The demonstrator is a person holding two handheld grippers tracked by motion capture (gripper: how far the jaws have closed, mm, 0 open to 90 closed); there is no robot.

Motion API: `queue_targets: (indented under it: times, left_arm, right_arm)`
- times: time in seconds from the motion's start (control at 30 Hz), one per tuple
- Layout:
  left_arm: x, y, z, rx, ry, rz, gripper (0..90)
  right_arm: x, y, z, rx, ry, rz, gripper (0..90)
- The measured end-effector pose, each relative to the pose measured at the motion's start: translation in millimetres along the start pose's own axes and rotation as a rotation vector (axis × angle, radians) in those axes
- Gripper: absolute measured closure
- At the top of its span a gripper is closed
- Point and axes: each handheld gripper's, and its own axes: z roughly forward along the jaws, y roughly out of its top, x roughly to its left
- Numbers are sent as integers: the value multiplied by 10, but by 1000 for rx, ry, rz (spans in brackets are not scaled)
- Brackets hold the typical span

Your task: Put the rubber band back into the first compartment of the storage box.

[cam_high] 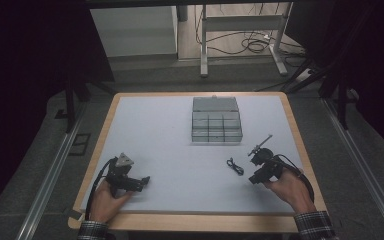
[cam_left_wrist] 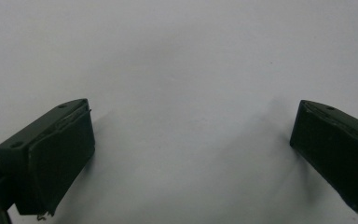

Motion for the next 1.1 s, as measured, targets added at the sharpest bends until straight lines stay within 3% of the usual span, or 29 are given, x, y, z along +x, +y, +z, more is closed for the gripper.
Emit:
queue_targets:
  times: [0.8, 0.97, 1.1]
  left_arm:
    - [0, 0, 0, 0, 0, 0, 0]
    - [0, 0, 0, 0, 0, 0, 0]
    - [0, 0, 0, 0, 0, 0, 0]
  right_arm:
    - [110, 479, 191, 100, -7, -68, 647]
    - [135, 551, 254, 128, -23, -84, 671]
    - [156, 586, 315, 176, -62, -100, 710]
